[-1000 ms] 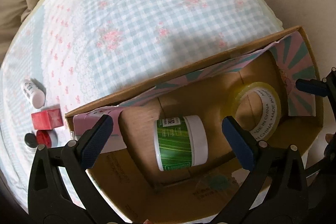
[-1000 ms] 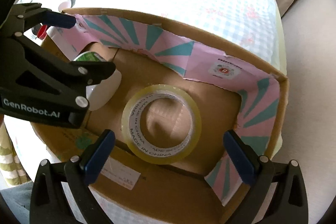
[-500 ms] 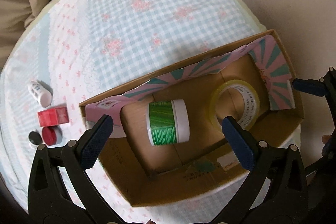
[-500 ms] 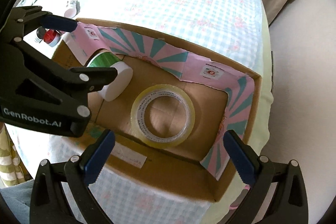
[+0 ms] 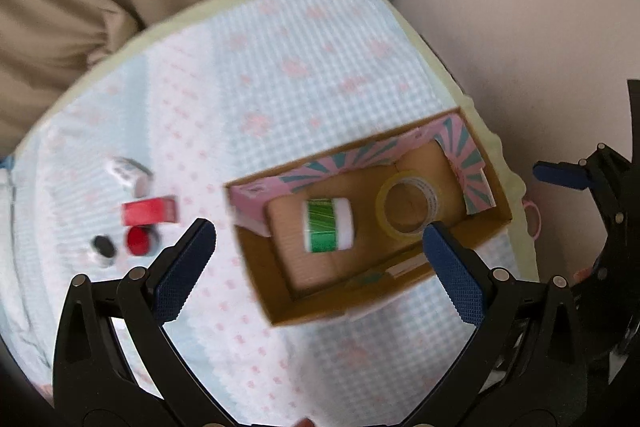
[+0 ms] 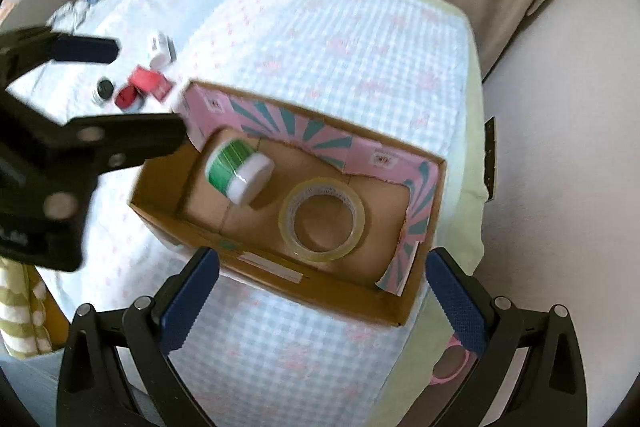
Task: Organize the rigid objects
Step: 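Lift both grippers out of the box and move back over the remaining items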
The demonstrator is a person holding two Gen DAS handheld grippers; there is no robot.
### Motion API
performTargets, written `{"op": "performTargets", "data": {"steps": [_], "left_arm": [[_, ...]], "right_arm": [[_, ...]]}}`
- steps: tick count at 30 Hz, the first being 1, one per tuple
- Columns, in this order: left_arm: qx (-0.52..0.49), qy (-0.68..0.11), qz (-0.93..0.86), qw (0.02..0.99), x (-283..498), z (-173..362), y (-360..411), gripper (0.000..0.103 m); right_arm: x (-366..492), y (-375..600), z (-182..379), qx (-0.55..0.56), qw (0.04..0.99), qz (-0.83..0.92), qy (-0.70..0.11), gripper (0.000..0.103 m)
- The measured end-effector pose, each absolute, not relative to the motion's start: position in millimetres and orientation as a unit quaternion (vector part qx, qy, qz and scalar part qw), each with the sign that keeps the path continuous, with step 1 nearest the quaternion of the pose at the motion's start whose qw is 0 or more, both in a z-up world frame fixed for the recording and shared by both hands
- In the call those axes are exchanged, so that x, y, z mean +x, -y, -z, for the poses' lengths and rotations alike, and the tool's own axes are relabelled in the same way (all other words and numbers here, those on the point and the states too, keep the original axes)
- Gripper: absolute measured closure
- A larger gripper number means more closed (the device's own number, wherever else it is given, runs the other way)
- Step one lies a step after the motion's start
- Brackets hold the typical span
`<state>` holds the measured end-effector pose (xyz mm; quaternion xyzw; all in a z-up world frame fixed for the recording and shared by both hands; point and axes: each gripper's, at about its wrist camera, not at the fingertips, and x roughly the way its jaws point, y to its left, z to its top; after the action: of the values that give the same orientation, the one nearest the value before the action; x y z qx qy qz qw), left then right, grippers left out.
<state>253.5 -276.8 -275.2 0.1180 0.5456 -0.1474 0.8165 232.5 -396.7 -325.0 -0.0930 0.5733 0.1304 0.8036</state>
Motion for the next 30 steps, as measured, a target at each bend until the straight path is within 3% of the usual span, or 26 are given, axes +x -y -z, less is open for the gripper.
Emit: {"op": "performTargets", "data": {"steps": [8, 15, 30], "left_arm": [[0.069, -0.502, 0.120, 0.854, 214, 214, 193, 0.000], [0.044, -0.493, 0.056, 0.867, 187, 193, 112, 0.000], [-0.024, -0.510, -0.023, 0.860, 154, 232, -67, 0.000]], "right_arm": [[225, 365, 267, -0.097, 0.826, -0.149, -0.534, 0.000], [224, 320, 238, -0.094, 0.840, -0.168, -0.506, 0.000], [239, 179, 223, -0.077, 0.836, -0.202, -0.504, 0.000]]}}
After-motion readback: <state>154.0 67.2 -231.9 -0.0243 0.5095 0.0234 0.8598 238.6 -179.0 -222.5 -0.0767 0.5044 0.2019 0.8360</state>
